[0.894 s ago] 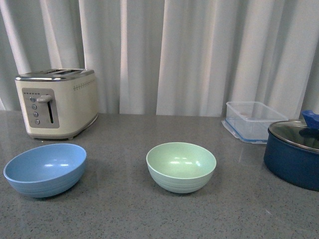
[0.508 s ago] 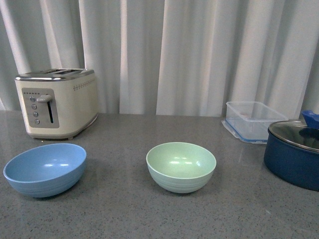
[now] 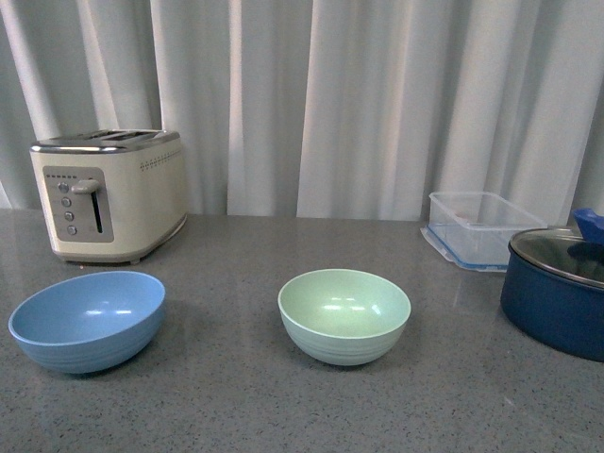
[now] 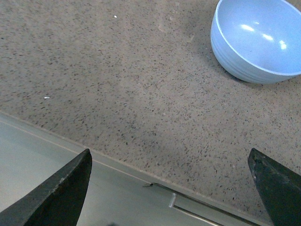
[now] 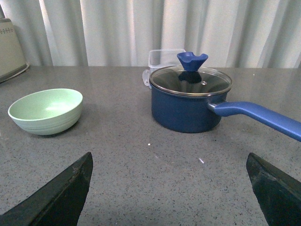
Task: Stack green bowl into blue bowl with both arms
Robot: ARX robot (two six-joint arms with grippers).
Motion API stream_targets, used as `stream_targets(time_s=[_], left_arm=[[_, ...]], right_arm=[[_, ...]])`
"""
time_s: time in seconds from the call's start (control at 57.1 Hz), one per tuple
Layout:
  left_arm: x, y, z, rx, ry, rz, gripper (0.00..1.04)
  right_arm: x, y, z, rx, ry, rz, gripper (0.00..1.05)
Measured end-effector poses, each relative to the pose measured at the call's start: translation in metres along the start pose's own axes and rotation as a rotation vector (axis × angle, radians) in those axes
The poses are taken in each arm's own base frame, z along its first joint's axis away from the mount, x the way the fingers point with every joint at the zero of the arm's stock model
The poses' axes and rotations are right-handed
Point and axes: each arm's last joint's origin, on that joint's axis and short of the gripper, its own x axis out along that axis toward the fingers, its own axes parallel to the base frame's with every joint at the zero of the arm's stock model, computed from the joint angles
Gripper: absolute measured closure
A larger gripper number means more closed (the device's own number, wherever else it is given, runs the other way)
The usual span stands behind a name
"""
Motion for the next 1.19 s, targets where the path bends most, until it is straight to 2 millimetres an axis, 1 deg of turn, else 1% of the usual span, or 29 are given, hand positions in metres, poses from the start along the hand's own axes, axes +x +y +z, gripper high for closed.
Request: stream_targets(time_s=[0.14,0.333,0.473,0.806,1.192], left_arm=[[0.033,-0.005,0.03,-0.004,0.094,0.02,0.07],[0.06,-0.014,0.051,-0.005,0.112,0.013,0.07],[0.087,-0.029,0.068,0.0,0.112,-0.011,0.07],[0.122,-0.052,0.082,0.025,0.105,-0.012,0.07],[0.165,-0.064,0.081,0.047,0.13,-0.001,0.07]], right_arm=[[0.0,0.0,0.0,0.0,0.0,0.0,0.1],[0.0,0.0,0.0,0.0,0.0,0.0,0.1],[0.0,0.0,0.0,0.0,0.0,0.0,0.1],[0.0,0.0,0.0,0.0,0.0,0.0,0.1],[0.0,0.0,0.0,0.0,0.0,0.0,0.1]])
